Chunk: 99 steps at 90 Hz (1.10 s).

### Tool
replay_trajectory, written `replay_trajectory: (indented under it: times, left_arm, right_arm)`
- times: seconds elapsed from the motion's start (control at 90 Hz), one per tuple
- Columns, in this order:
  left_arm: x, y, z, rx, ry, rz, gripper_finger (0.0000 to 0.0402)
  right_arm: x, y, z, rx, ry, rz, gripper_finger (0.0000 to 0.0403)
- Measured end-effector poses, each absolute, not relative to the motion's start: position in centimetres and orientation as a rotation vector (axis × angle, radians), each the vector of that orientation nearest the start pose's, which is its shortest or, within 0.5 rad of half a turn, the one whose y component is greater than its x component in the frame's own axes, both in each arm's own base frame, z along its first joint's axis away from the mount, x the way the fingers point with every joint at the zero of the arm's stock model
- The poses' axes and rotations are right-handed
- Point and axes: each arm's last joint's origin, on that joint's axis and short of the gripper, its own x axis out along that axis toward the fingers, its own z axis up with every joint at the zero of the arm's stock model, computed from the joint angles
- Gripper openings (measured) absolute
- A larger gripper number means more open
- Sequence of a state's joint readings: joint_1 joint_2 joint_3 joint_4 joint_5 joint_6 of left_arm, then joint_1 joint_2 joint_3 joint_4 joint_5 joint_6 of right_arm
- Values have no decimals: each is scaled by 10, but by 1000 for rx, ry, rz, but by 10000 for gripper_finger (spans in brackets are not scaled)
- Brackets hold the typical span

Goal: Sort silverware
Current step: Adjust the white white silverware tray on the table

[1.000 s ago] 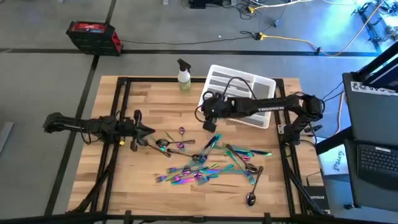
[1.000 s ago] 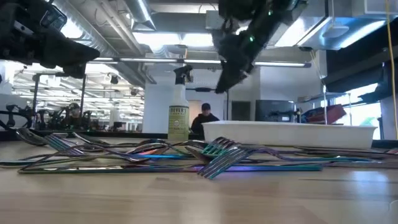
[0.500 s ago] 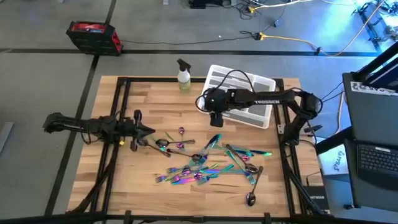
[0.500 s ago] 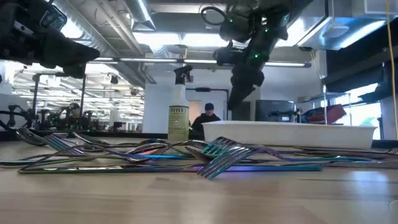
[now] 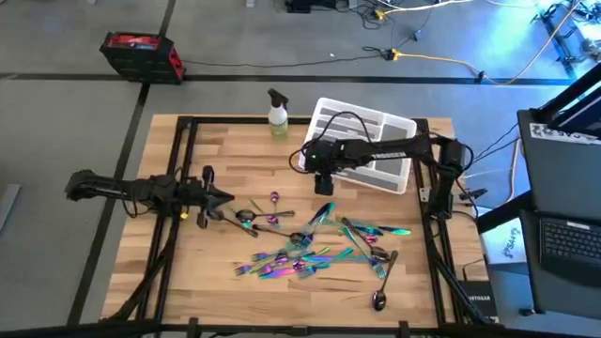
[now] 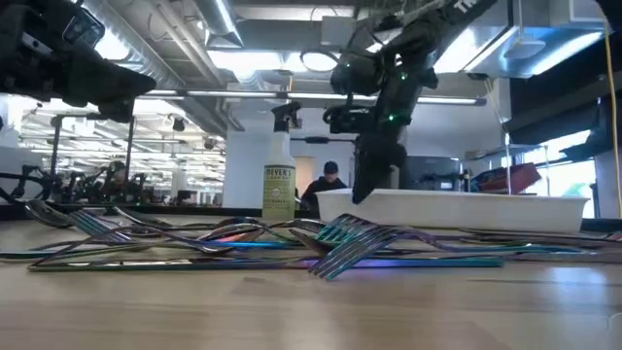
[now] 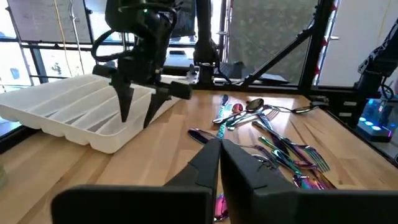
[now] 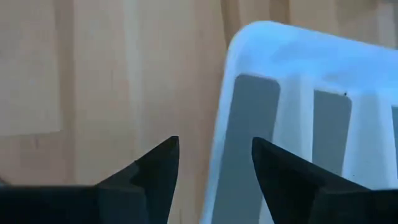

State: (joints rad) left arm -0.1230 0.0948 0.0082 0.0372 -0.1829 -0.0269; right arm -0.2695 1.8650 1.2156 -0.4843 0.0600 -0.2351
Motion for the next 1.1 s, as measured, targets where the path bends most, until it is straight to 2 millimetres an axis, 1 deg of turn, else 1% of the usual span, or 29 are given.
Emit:
replay_trajectory:
  times: [0.156,0.233,0.5,0.6,0.711,0.922,1.1]
  left_arm:
    - [102,-7,162,-19,48,61,0]
    - [102,-7,162,-19,48,61,0]
    - [102,-7,162,-19,47,61,0]
    - [102,-7,162,-19,48,61,0]
    - [102,-7,162,-19,48,61,0]
    - [102,-7,162,-19,48,61,0]
    - [102,-7,162,-19,47,61,0]
  right_arm:
    - [356,-99,166,-52,1150,-160,186]
    - [357,-99,167,-34,1143,-172,179]
    - [358,-93,167,-7,1138,-141,123]
    - [360,-86,166,-2,1142,-120,106]
    - [361,-79,166,-9,1147,-103,97]
    - [362,-62,166,38,1161,-74,94]
    - [364,-45,165,34,1165,-31,94]
